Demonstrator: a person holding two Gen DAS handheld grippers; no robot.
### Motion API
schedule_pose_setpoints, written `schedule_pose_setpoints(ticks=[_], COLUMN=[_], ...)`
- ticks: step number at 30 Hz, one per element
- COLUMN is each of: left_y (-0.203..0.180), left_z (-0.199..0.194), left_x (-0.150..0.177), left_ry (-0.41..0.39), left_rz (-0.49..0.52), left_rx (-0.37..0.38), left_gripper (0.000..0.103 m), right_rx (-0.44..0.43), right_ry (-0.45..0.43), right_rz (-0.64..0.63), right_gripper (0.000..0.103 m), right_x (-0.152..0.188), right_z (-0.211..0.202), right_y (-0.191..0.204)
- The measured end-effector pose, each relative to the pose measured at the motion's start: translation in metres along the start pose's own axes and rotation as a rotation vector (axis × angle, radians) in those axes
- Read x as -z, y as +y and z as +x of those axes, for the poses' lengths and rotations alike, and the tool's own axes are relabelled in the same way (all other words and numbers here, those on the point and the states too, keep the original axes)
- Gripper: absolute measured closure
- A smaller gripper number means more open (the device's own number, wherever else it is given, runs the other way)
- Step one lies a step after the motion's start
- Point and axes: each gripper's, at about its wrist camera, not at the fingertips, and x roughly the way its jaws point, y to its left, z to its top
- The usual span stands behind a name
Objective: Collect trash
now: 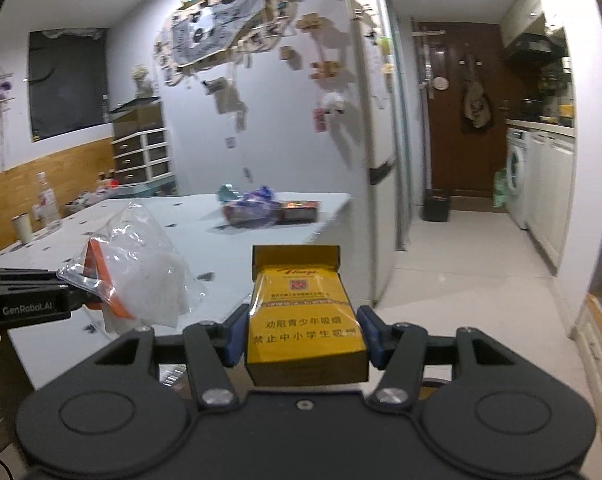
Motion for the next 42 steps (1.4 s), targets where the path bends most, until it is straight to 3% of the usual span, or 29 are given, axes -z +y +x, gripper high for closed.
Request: schedule_pose_setpoints(ticks=[13, 24, 33, 38, 42], left_y=[-0.073, -0.135, -0.148, -0.137, -0.129], left_z=[0.081, 0.173, 0.256, 0.296, 0.315], left_x=[-0.008, -0.015, 0.017, 0.051, 0.068], left_ry=[0.081, 0.191, 0.408, 0.539, 0.600], left_rz=[0.032, 0.099, 0.152, 0.166, 0.176], left_rx=[0.109, 0.201, 0.233, 0.230, 0.223], left_gripper=[0.092, 0.092, 0.092, 0.091, 0.091], right_rx=[0.142, 0.241, 0.269, 0.259, 0.250], right_ry=[0.036, 0.117, 0.234, 0.338, 0.433], right_rz=[0.055, 0.124, 0.178, 0.217, 0.189], right_gripper=[0.045, 0.045, 0.045, 0.045, 0.045], right_x=[0.014, 0.034, 0.058, 0.081, 0.099], right_z=[-0.001, 0.026, 0.076, 0.109, 0.136], right_y=[-0.073, -0.139, -0.173, -0.187, -0.188])
